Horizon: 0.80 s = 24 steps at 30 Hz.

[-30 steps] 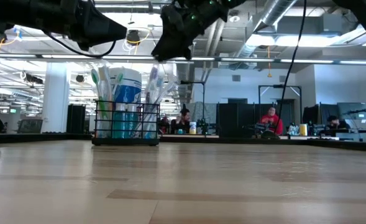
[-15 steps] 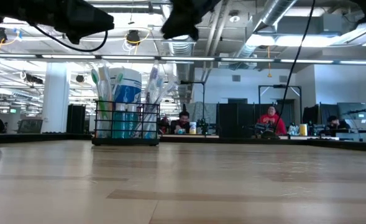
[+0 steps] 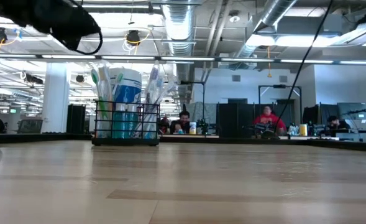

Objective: Pick & Place toothbrushing station
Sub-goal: Return to Home Position

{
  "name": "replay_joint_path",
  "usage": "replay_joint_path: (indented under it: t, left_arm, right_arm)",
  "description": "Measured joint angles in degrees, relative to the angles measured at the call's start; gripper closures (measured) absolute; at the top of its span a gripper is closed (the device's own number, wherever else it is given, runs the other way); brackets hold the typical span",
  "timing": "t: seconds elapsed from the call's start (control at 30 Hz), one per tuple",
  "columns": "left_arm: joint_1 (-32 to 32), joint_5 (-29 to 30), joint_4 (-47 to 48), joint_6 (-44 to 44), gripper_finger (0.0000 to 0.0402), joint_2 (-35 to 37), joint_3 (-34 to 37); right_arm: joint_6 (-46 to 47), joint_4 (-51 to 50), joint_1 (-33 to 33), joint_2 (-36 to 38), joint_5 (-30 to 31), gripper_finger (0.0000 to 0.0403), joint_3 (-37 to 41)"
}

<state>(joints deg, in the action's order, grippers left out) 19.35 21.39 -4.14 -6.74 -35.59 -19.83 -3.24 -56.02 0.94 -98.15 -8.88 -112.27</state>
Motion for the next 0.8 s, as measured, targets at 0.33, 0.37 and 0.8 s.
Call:
replay_joint_path:
  t: [0.33, 0.37, 0.8]
  left_arm:
    - [-3.2, -9.01, -6.24, 3.58, 0.0285, 2.16, 4.32]
    - [-3.8, -9.64, -7.92, 4.28, 0.0285, 2.18, 4.99]
    - [-10.03, -20.49, -13.69, 3.3, 0.0285, 6.39, 9.85]
  right_arm:
    - [-0.22, -3.91, 13.28, 1.82, 12.3, 0.0354, 0.02]
    - [-0.17, -4.73, 14.27, 1.9, 13.12, 0.0357, 0.02]
    - [3.14, 8.21, 21.98, 11.87, 20.88, 0.0397, 19.93]
